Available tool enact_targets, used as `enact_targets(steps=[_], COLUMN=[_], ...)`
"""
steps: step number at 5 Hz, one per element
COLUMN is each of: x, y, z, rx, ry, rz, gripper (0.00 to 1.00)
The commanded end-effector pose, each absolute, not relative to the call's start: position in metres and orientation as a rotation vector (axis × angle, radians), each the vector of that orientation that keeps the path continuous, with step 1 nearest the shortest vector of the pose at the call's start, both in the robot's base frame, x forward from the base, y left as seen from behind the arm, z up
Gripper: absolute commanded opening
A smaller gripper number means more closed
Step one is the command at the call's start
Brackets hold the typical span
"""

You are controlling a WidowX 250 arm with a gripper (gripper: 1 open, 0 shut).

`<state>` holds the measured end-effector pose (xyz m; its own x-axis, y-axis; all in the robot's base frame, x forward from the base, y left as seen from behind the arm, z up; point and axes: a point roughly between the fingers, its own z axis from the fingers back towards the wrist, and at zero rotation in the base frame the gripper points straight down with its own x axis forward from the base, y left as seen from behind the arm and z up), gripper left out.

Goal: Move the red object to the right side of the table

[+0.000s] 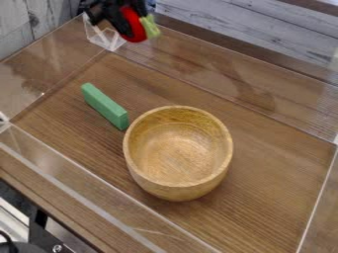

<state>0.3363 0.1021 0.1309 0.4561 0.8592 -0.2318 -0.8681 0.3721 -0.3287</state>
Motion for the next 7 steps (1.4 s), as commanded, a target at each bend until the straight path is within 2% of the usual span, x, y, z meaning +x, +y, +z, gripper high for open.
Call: enact_targets(steps=[1, 3, 5, 7], x=[0.323, 0.296, 0.25, 0.225], y=[0.069, 0.019, -0.065, -0.13], z=[0.15, 0.13, 0.139, 0.104], rx=[-0.431, -0.394, -0.359, -0.327], ry=[-0.03, 0.025, 0.064, 0.125], rz=[1.012, 0.702, 0.52, 0.266], gripper=[0.0, 0.0, 0.0, 0.0])
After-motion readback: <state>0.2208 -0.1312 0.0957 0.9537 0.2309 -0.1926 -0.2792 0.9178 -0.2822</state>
